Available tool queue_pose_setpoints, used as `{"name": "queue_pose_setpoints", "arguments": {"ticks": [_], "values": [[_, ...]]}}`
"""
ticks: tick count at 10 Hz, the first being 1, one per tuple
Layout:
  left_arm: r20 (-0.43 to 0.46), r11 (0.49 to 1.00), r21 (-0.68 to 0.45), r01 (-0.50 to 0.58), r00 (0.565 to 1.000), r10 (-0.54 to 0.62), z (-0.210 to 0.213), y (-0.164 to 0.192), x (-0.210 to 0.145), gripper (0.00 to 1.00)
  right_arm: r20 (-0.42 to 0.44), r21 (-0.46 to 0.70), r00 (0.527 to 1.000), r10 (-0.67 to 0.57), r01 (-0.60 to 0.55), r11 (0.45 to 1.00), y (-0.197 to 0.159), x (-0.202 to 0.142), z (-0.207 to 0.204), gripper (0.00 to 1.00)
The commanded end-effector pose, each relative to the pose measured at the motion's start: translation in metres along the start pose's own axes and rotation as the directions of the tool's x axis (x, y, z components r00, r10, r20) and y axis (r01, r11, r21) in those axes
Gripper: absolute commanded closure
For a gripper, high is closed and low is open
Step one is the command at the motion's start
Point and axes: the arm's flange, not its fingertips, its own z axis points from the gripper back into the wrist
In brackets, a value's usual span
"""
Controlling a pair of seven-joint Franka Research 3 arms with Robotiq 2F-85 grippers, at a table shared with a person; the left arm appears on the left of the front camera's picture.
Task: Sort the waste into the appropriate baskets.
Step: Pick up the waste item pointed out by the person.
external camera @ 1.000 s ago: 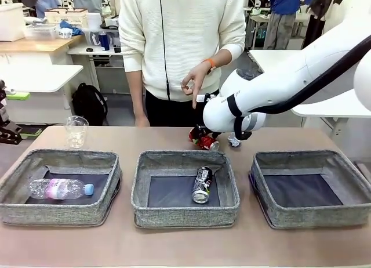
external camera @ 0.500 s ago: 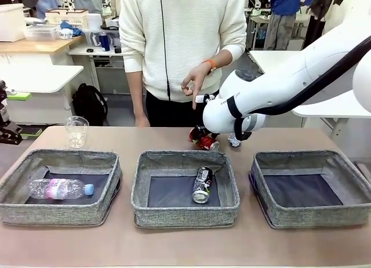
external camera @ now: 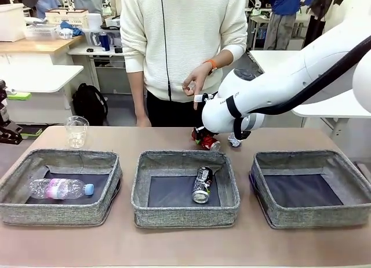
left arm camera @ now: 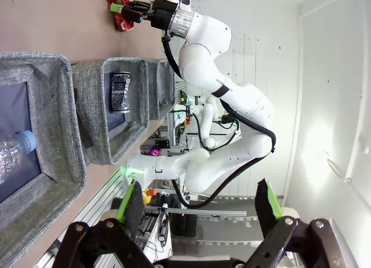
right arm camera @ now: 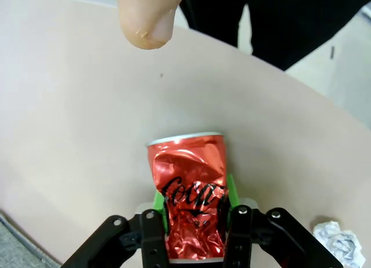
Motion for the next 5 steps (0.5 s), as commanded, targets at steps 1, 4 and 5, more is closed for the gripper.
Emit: {"name": "queue_pose_setpoints", "arguments": {"ticks": [1, 4, 5], "values": [[-0.01, 1.0, -0.004, 0.01, 1.0, -0.01, 0.0009, -0.0014, -0.0041, 0.0, -0.008, -0.008, 1.0, -0.017, 0.017, 1.0, 0.0022, 0.0054, 0.0011, 0.96], [-0.01, 1.0, -0.004, 0.01, 1.0, -0.01, 0.0009, -0.0014, -0.0041, 0.0, -0.019, -0.006, 1.0, -0.014, 0.013, 1.0, 0.0027, 0.0049, 0.0005, 1.0], [-0.01, 1.0, -0.004, 0.01, 1.0, -0.01, 0.0009, -0.0014, -0.0041, 0.0, -0.021, -0.007, 1.0, -0.014, 0.014, 1.0, 0.0026, 0.0043, 0.0005, 1.0]]}}
